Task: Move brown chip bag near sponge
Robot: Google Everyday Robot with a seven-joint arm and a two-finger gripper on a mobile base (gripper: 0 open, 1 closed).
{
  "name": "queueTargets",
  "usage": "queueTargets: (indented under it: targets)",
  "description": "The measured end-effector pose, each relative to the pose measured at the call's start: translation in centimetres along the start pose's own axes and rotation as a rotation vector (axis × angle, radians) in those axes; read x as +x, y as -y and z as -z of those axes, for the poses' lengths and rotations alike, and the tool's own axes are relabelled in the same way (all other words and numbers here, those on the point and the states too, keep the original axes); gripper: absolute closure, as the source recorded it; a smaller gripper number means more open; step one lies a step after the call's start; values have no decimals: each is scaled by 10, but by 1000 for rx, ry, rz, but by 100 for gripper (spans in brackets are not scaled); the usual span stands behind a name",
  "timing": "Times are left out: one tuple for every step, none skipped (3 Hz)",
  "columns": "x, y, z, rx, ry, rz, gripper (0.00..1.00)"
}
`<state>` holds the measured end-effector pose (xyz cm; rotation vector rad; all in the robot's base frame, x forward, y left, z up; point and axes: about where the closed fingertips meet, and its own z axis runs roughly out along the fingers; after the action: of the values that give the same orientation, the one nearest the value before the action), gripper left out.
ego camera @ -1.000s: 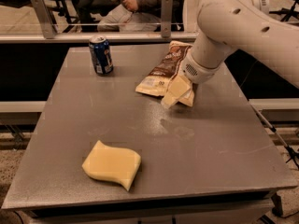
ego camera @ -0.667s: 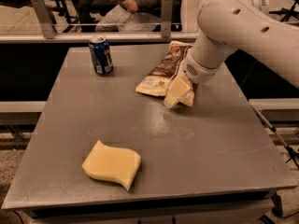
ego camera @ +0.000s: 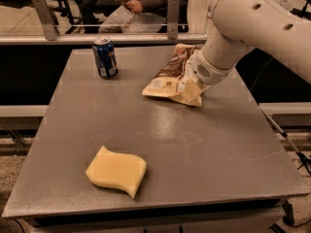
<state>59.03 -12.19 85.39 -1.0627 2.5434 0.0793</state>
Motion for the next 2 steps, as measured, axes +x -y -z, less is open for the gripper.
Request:
queueTargets:
  targets:
    - [-4,-16,15,-26,41,43,85]
    - [-12,-42,30,-73,86,111,100]
